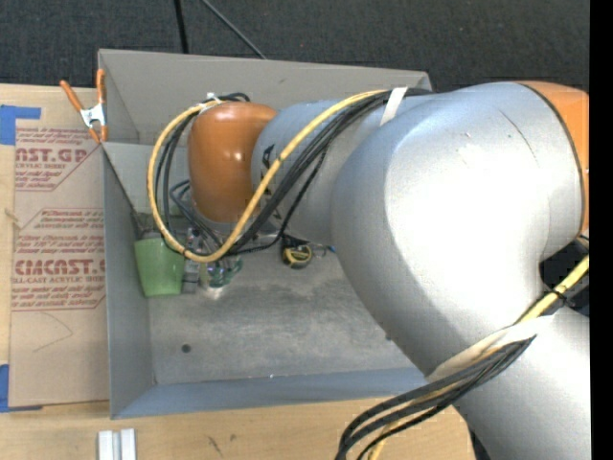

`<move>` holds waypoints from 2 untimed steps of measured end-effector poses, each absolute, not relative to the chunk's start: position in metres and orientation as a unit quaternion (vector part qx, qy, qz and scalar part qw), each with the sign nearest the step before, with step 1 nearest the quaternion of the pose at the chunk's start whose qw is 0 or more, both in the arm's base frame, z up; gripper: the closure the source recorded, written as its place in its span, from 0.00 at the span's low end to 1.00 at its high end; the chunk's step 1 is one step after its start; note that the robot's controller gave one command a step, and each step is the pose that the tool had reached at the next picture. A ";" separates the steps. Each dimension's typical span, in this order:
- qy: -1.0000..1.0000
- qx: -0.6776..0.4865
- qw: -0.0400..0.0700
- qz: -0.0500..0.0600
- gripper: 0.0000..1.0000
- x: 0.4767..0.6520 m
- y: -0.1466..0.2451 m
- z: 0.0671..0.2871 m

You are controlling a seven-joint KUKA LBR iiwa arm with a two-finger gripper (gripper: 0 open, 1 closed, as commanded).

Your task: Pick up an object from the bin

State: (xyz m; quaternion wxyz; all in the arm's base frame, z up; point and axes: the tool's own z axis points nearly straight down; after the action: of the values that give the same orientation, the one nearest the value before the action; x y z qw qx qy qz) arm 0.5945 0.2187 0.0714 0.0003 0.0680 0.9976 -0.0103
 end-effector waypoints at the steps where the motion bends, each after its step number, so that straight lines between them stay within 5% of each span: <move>1: 0.990 0.143 0.002 0.001 1.00 0.556 0.245 0.144; 2: 0.989 0.145 0.000 0.000 1.00 0.513 0.235 0.172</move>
Offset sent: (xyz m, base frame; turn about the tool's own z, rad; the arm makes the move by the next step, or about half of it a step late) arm -0.0391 0.0260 0.0713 0.1517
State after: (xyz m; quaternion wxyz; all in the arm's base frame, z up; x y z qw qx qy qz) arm 0.5134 0.2354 0.1723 0.0000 0.1450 0.9894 -0.0001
